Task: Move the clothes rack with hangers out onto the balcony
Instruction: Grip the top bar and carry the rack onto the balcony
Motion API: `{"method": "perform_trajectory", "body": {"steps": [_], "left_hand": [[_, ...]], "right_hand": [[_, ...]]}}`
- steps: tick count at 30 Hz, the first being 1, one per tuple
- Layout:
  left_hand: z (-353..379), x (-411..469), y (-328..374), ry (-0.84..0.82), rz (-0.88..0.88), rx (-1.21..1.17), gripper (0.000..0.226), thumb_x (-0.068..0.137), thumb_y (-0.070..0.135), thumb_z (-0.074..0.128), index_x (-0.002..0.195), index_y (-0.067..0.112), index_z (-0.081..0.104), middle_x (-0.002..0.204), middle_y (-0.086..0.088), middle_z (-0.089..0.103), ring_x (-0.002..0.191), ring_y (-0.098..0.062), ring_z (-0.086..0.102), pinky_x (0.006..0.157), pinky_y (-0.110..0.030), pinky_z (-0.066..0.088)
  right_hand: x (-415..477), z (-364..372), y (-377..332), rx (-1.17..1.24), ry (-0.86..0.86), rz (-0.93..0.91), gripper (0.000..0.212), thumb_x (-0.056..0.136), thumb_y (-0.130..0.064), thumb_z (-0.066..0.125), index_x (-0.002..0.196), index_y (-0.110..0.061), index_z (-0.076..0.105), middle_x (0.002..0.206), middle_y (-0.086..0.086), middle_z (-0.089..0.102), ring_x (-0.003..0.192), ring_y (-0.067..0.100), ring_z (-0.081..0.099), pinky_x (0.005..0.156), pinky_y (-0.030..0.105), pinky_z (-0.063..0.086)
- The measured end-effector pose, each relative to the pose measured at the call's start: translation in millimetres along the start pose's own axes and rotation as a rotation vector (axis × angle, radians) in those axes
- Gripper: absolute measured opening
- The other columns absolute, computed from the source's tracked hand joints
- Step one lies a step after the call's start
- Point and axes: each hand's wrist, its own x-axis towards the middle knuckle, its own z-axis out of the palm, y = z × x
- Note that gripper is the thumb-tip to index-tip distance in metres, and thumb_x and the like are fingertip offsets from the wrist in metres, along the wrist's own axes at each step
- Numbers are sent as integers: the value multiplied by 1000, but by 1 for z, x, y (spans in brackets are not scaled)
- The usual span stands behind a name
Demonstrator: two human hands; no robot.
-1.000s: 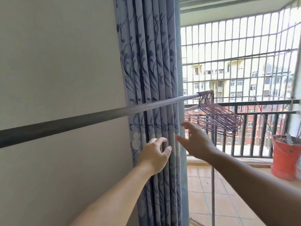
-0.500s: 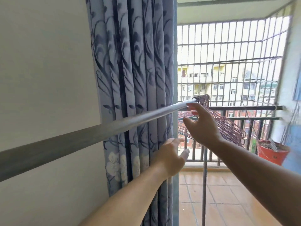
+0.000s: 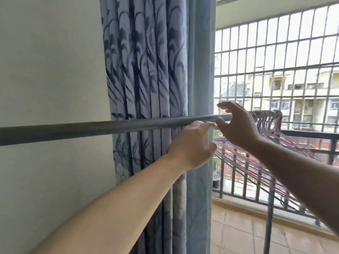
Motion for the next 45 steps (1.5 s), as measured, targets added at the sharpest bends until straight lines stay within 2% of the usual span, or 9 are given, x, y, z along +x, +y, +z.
{"method": "perform_trajectory", "body": {"steps": [8, 13, 17, 21, 26, 32, 36, 40, 45], "left_hand": [[-22, 15, 43, 191, -94, 373, 39, 82, 24, 56, 120, 19, 57, 110, -2, 63, 105, -23, 52, 86, -38, 44], [-40, 28, 43, 55, -304, 782, 31, 84, 27, 51, 112, 16, 54, 111, -4, 59, 105, -28, 50, 81, -40, 39], [-35, 32, 34, -27, -341, 854, 25, 85, 27, 50, 109, 21, 54, 106, -3, 60, 102, -27, 51, 83, -40, 35], [-29, 40, 19, -6, -294, 865, 12, 85, 28, 53, 92, 20, 46, 86, -2, 58, 79, -26, 54, 66, -34, 34], [-23, 54, -4, 29, -252, 968, 15, 83, 32, 55, 79, 23, 43, 56, 5, 35, 63, -24, 43, 56, -32, 27], [-21, 63, -3, -18, -324, 990, 15, 82, 32, 56, 73, 23, 47, 59, 5, 42, 61, -24, 47, 56, -32, 32], [-16, 70, 15, -54, -407, 1013, 27, 83, 27, 55, 63, 25, 37, 61, 4, 42, 60, -23, 45, 54, -32, 30], [2, 86, 38, -96, -468, 1042, 14, 83, 23, 53, 72, 22, 44, 61, 4, 34, 68, -28, 45, 57, -32, 32], [34, 111, 63, -107, -517, 1038, 27, 84, 24, 51, 62, 24, 36, 61, 4, 40, 63, -26, 45, 59, -34, 35]], "right_hand": [[9, -5, 15, 37, -210, -195, 42, 77, -30, 63, 118, -22, 59, 115, 1, 62, 99, 24, 60, 88, 41, 47], [18, 7, 15, -41, -275, -270, 40, 76, -38, 59, 114, -26, 58, 109, -1, 63, 96, 23, 58, 88, 40, 41], [25, 16, 18, -56, -249, -307, 30, 75, -37, 56, 102, -28, 61, 94, -4, 63, 83, 22, 57, 82, 37, 39], [36, 23, 21, -72, -268, -360, 9, 74, -32, 57, 79, -25, 57, 73, -7, 53, 65, 20, 48, 66, 30, 33], [54, 40, 29, -185, -338, -351, 14, 76, -34, 55, 67, -23, 53, 60, -3, 54, 57, 25, 54, 52, 29, 40], [60, 44, 31, -242, -300, -423, 26, 83, -41, 51, 68, -23, 62, 55, -6, 34, 42, 11, 31, 54, 29, 39], [69, 35, 44, -273, -338, -535, 26, 85, -40, 46, 72, -23, 61, 57, -5, 39, 50, 16, 42, 56, 30, 41], [80, 25, 71, -248, -348, -616, 22, 83, -40, 47, 67, -25, 50, 56, -6, 39, 45, 13, 36, 54, 29, 37], [93, 10, 114, -205, -331, -657, 32, 83, -38, 50, 56, -23, 40, 51, -8, 39, 42, 9, 35, 51, 28, 35]]}}
